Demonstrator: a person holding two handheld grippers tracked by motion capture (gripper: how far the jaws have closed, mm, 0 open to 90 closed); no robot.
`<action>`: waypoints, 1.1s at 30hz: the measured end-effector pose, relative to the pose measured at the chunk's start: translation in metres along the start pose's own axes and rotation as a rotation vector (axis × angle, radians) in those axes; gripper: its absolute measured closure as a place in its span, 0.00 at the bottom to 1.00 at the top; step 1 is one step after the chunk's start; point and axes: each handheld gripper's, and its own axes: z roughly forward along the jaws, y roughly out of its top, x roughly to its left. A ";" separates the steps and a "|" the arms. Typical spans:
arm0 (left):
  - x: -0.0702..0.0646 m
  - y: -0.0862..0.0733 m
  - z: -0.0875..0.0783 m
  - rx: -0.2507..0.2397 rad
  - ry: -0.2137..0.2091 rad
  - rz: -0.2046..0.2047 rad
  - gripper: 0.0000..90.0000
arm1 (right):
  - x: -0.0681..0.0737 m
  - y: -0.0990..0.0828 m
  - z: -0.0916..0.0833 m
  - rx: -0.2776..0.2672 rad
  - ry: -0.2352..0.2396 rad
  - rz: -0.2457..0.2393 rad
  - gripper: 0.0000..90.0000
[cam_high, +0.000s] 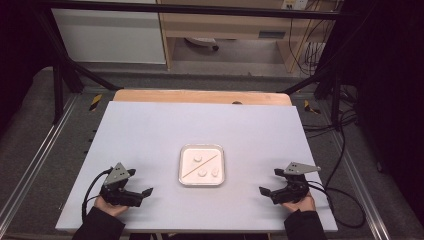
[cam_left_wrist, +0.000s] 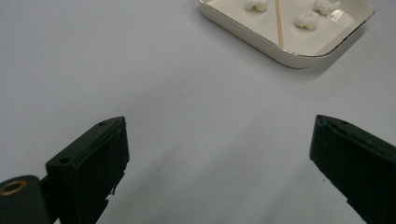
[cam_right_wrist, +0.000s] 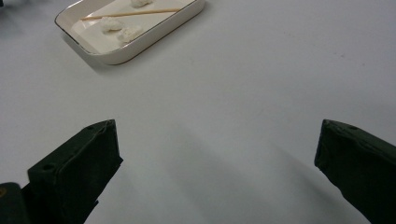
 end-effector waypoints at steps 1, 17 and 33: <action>0.000 0.000 0.000 0.002 0.001 0.001 0.05 | 0.000 0.000 0.000 -0.002 -0.001 -0.002 0.01; -0.005 0.005 0.000 0.011 0.005 0.012 0.05 | 0.000 0.000 -0.001 -0.010 -0.002 -0.012 0.01; -0.010 0.018 0.000 0.008 0.003 0.029 0.05 | 0.000 0.001 -0.002 -0.012 -0.006 -0.017 0.01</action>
